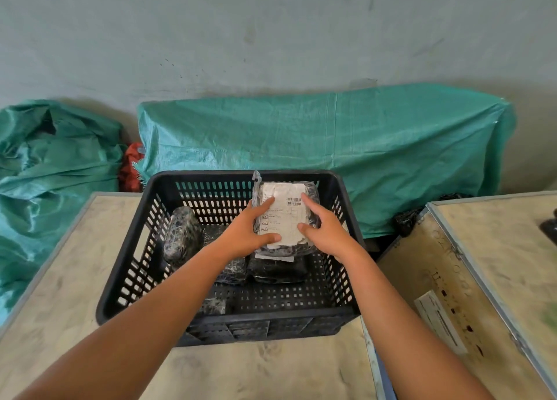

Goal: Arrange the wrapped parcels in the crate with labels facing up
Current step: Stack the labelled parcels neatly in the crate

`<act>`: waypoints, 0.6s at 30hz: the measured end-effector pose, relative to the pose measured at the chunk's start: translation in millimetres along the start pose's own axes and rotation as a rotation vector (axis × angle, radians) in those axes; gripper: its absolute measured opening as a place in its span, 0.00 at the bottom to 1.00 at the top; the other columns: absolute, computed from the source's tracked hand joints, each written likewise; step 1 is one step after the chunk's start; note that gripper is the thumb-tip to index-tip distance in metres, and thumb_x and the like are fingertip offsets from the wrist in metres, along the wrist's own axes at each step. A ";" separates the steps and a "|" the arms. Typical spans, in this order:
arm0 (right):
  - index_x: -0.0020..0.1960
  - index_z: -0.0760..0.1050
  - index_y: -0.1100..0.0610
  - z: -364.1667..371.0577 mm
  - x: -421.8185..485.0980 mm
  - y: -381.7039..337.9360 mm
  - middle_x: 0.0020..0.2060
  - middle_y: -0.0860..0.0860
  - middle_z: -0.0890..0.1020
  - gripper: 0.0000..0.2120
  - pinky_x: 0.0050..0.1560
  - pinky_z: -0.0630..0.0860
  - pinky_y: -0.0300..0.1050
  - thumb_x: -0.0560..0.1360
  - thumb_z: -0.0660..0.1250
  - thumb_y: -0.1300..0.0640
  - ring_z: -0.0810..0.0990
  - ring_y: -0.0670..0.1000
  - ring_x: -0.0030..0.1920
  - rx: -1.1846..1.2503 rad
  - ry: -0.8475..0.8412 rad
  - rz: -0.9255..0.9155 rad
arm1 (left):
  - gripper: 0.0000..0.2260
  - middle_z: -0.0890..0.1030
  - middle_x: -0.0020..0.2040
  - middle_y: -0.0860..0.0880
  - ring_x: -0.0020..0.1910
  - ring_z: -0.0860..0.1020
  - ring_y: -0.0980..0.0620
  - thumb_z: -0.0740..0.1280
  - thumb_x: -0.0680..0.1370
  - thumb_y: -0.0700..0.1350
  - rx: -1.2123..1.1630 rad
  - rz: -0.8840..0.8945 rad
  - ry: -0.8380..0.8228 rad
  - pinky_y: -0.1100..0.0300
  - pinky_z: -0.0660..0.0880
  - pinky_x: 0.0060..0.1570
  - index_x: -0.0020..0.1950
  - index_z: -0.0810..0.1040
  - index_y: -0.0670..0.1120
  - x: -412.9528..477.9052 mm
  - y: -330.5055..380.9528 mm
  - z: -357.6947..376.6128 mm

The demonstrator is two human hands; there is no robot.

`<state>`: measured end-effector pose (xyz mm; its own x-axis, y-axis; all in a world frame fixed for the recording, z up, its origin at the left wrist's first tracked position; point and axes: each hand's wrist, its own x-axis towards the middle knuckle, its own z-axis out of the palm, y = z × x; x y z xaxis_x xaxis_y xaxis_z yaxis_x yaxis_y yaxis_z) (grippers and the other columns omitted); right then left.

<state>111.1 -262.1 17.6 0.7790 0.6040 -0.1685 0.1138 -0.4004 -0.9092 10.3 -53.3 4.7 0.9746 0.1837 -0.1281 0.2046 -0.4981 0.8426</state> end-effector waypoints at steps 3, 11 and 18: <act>0.82 0.57 0.43 11.8 13.9 14.1 0.80 0.46 0.64 0.37 0.47 0.75 0.24 0.81 0.68 0.64 0.74 0.41 0.66 -0.006 0.029 0.050 | 0.43 0.53 0.82 0.45 0.77 0.63 0.43 0.80 0.70 0.49 0.003 -0.056 0.034 0.62 0.70 0.64 0.80 0.60 0.62 10.4 -13.3 12.7; 0.83 0.49 0.43 25.9 24.1 45.3 0.81 0.49 0.62 0.42 0.66 0.70 0.38 0.80 0.70 0.62 0.69 0.51 0.75 -0.090 -0.074 0.193 | 0.42 0.44 0.83 0.44 0.79 0.57 0.43 0.77 0.74 0.46 0.120 -0.116 0.094 0.52 0.61 0.73 0.81 0.58 0.53 16.6 -34.7 38.8; 0.84 0.44 0.45 33.0 29.0 56.6 0.83 0.51 0.53 0.49 0.80 0.57 0.54 0.77 0.75 0.56 0.57 0.54 0.81 -0.152 -0.124 0.235 | 0.40 0.34 0.81 0.53 0.80 0.55 0.45 0.71 0.78 0.53 0.134 -0.153 -0.054 0.49 0.62 0.73 0.83 0.49 0.54 21.3 -49.5 36.2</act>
<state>119.8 -244.5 -51.3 0.7147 0.5586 -0.4209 0.0382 -0.6321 -0.7740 24.2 -55.4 -58.7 0.9338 0.2223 -0.2803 0.3577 -0.5764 0.7347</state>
